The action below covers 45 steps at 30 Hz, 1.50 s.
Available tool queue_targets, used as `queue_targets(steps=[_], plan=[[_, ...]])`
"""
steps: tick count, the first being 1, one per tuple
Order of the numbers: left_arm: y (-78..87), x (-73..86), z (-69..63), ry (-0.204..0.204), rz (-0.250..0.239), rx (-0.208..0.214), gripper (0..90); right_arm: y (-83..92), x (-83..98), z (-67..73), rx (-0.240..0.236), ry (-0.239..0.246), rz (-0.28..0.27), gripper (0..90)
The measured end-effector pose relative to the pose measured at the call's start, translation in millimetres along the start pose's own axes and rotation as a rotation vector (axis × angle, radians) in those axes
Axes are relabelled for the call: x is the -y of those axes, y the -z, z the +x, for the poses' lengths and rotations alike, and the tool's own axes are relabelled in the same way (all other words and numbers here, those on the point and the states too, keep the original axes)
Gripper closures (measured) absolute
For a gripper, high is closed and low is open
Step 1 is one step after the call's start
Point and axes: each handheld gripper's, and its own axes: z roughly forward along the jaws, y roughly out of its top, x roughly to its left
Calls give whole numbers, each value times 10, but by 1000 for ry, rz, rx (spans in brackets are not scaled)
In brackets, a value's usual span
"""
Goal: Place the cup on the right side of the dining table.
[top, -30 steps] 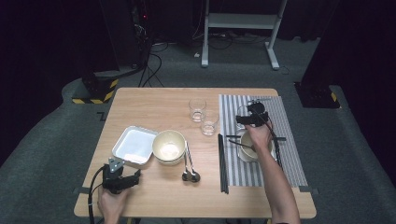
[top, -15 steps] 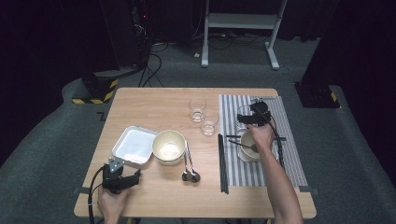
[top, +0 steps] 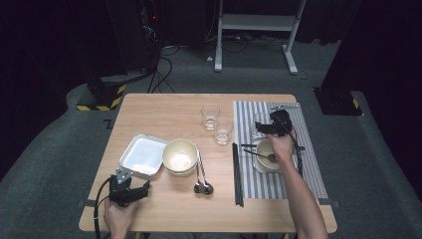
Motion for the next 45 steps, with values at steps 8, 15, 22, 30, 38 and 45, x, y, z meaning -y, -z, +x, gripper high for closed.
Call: queue_targets(steps=[8, 15, 22, 30, 38, 45], plan=[[-1, 0, 0, 0, 0, 2, 150, 98, 32, -26, -10, -9, -30, 206], [-1, 0, 0, -1, 0, 3, 149, 242, 69, -30, -26, -12, -62, 210], [0, 0, 0, -1, 0, 3, 150, 340, 75, -9, -51, -10, -93, 220], [-1, 0, 0, -1, 0, 3, 150, 417, 106, 45, -86, 0, -120, 242], [-1, 0, 1, 0, 0, 3, 150, 471, 141, 43, -94, 5, -136, 239], [-1, 0, 1, 0, 0, 3, 150, 533, 198, 39, -92, 14, -144, 229]])
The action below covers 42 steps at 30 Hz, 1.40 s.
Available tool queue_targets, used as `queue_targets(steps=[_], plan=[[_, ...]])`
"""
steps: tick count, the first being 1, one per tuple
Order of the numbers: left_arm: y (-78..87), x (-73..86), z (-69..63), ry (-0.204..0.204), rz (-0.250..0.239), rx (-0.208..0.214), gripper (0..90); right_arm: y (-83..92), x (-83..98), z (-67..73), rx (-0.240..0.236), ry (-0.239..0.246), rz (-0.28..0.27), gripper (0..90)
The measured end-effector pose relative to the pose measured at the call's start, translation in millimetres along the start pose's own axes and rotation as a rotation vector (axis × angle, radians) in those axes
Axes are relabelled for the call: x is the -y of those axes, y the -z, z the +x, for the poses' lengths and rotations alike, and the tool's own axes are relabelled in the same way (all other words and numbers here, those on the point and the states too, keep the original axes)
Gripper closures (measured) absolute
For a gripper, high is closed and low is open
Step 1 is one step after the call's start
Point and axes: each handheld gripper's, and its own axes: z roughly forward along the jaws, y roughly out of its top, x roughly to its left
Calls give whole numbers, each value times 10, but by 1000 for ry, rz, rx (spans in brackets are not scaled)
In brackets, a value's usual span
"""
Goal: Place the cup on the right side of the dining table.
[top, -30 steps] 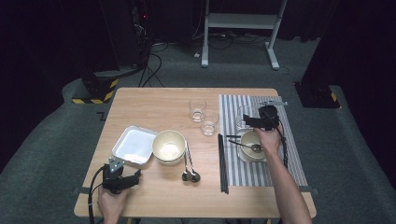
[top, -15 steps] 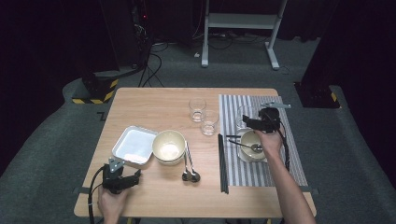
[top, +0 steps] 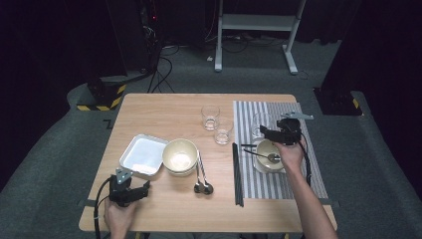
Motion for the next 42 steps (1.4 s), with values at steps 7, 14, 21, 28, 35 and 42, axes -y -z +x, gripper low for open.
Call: queue_targets(steps=[7, 14, 21, 28, 35, 42], plan=[[0, 0, 0, 0, 0, 0, 151, 89, 58, -37, -28, -14, -23, 232], [0, 0, 0, 0, 0, -1, 151, 144, 112, -37, -56, -14, -27, 240], [0, 0, 0, 0, 0, -1, 151, 230, 130, 14, -76, -4, -59, 287], [0, 0, 0, 0, 0, -1, 151, 285, 181, 49, -88, 10, -72, 321], [0, 0, 0, 0, 0, -1, 151, 342, 222, 76, -115, 7, -72, 335], [0, 0, 0, 0, -1, -1, 152, 385, 268, 102, -133, -3, -80, 333]])
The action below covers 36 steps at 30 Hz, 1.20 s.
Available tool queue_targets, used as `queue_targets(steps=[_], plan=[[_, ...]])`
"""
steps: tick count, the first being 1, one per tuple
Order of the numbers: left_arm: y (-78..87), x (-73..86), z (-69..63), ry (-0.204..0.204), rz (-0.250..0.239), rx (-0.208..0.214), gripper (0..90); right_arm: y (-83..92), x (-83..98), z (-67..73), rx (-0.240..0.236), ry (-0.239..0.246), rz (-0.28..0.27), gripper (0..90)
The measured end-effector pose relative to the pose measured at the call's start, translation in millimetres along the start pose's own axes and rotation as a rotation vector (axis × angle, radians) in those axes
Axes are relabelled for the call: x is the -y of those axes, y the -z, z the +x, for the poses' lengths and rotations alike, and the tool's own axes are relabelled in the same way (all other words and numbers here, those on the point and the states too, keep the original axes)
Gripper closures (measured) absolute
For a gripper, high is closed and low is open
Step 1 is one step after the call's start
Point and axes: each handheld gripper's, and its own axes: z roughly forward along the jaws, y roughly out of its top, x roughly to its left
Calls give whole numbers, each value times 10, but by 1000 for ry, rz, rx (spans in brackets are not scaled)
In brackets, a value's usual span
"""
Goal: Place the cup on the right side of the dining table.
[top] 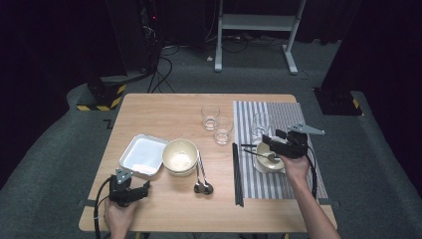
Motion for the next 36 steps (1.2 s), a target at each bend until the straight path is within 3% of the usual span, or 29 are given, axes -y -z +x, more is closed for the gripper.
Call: queue_targets(steps=[36], plan=[[1, 0, 0, 0, 0, -1, 152, 254, 341, 118, -44, 15, -45, 357]])
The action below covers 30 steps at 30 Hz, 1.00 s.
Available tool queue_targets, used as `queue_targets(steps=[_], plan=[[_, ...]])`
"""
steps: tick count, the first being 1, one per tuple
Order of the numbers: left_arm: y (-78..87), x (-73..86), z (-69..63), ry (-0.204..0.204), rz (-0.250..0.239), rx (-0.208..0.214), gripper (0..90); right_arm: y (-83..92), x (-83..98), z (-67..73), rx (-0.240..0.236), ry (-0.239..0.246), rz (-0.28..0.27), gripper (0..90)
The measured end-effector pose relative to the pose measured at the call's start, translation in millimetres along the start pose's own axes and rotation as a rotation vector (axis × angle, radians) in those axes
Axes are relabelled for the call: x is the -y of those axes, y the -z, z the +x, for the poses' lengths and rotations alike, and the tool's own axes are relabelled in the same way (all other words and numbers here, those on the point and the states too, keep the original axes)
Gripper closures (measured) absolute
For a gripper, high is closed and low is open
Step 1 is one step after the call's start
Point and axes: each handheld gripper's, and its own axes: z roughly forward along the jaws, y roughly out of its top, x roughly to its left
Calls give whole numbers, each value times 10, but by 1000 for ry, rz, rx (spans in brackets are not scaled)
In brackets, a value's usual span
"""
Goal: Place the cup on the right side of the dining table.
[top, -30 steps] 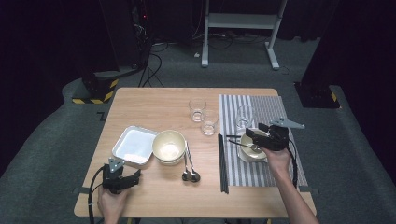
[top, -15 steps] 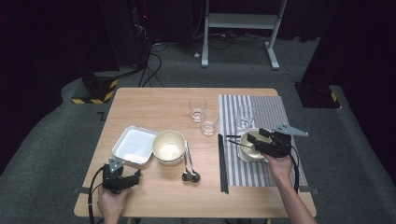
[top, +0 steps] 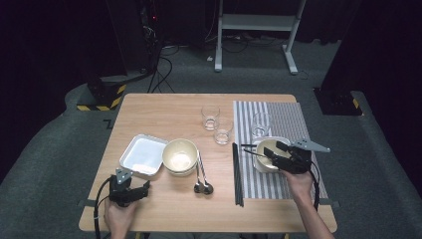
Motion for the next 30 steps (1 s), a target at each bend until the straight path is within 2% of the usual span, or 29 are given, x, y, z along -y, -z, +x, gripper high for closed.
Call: queue_targets(steps=[13, 18, 30], plan=[[0, 0, 1, 1, 0, 0, 154, 21, 122, 61, -15, -1, 1, 358], [1, 0, 0, 1, 0, -1, 154, 23, 166, 96, -1, 21, 19, 368], [0, 0, 1, 1, 0, -1, 154, 70, 286, 170, -16, 47, 21, 401]])
